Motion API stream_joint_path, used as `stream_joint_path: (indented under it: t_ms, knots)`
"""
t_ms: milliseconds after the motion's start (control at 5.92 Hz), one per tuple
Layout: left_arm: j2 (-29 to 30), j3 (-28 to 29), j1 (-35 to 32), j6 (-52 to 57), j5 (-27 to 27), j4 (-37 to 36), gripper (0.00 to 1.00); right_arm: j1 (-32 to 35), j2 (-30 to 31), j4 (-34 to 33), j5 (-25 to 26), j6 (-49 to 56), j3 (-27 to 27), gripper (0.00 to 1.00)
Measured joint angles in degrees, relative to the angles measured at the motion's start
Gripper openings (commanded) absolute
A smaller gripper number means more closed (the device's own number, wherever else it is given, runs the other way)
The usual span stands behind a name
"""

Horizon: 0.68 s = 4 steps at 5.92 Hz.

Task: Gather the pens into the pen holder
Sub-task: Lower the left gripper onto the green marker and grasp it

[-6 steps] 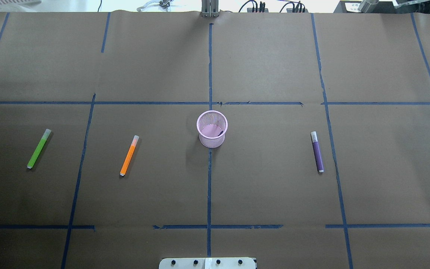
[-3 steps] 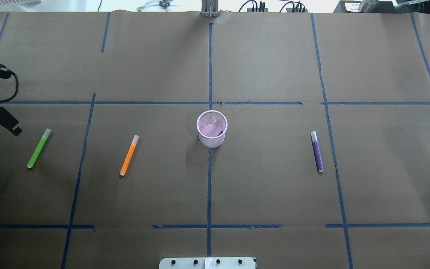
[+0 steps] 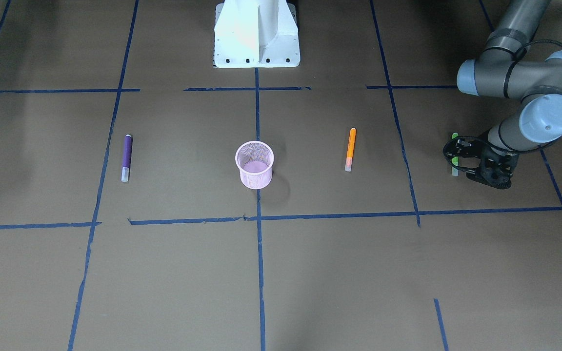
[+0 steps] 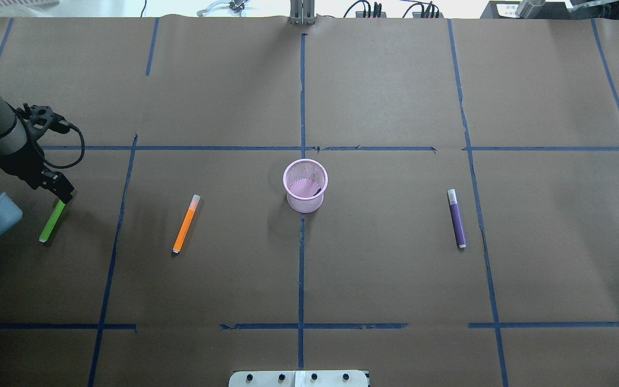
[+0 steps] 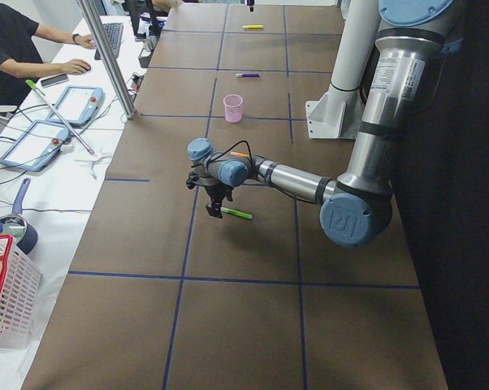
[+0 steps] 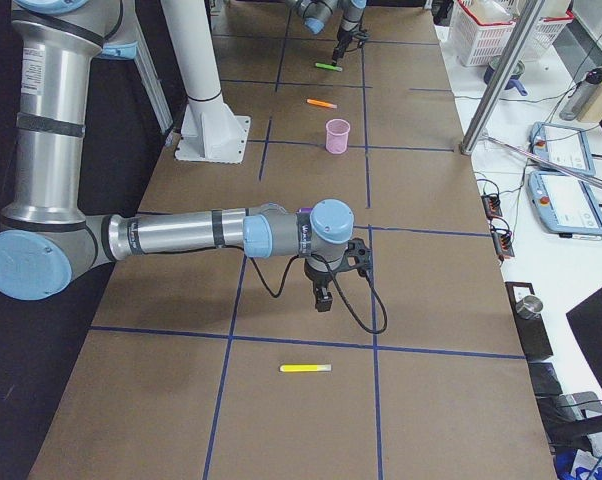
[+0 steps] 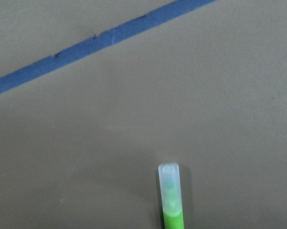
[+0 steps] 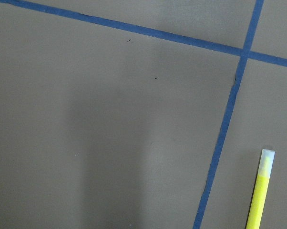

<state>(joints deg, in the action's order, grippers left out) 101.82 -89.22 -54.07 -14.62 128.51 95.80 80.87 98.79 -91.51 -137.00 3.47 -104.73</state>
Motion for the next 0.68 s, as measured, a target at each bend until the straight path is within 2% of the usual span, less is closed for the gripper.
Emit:
stream_joint_path:
  t_ms: [507,676]
  knots:
    - [0.1,0.8,0.8,-0.4,-0.5,0.3,0.65,0.0,0.0,0.0,-0.2,0.0,0.8,1.00]
    - [0.1,0.9,1.0,-0.4,-0.3,0.4,0.59,0.0,0.0,0.0,-0.2,0.0,0.9,1.00]
